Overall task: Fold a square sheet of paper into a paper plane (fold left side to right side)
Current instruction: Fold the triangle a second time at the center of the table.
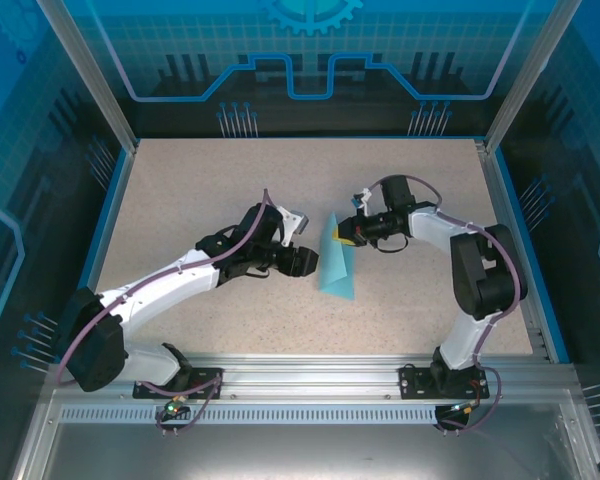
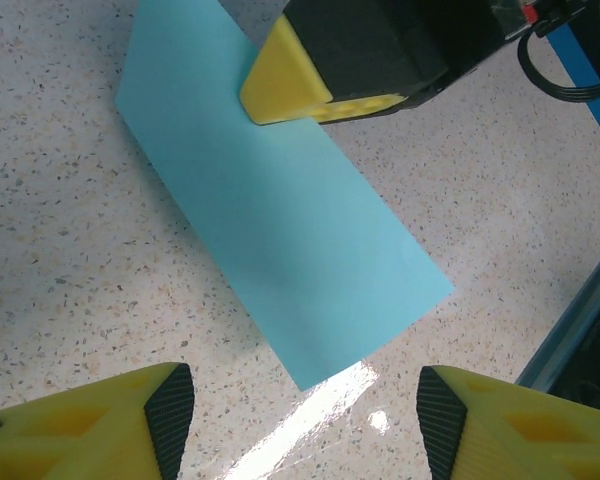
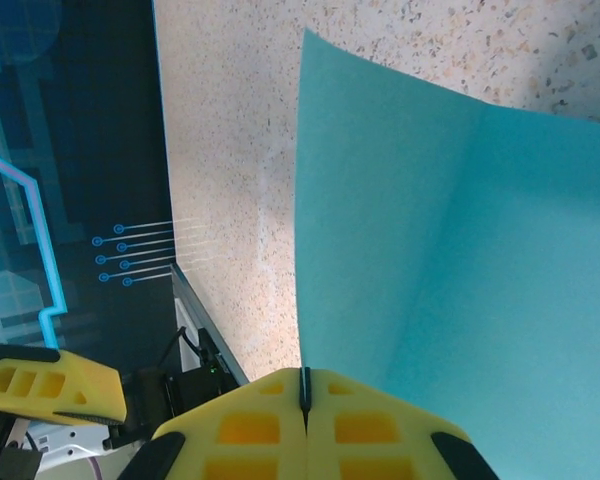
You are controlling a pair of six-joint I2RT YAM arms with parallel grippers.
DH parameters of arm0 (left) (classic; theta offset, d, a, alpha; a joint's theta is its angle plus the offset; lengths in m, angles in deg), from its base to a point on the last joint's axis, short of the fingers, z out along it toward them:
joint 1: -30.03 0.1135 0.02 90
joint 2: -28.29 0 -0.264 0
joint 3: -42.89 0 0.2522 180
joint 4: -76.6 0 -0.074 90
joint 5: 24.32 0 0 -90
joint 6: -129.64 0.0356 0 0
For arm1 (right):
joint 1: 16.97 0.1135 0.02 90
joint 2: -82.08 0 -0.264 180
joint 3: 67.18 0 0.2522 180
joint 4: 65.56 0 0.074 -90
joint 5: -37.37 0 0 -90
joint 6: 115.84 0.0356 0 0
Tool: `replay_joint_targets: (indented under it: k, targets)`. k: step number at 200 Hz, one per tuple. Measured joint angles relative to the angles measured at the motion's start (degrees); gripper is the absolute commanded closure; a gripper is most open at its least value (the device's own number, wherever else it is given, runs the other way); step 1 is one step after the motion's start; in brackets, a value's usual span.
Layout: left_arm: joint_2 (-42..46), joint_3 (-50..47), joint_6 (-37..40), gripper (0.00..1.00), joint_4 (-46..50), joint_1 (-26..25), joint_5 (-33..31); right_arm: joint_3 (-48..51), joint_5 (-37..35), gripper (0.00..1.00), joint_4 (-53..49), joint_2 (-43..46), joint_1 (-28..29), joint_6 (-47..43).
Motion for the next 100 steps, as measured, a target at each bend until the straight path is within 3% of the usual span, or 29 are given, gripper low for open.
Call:
replay_joint_targets:
  k: [100]
  targets:
    - [-3.67,0.04,1.31,0.34,-0.02,-2.89,-0.17,-0.63,-1.2,0.95,1.51,-3.72,3.06,1.55]
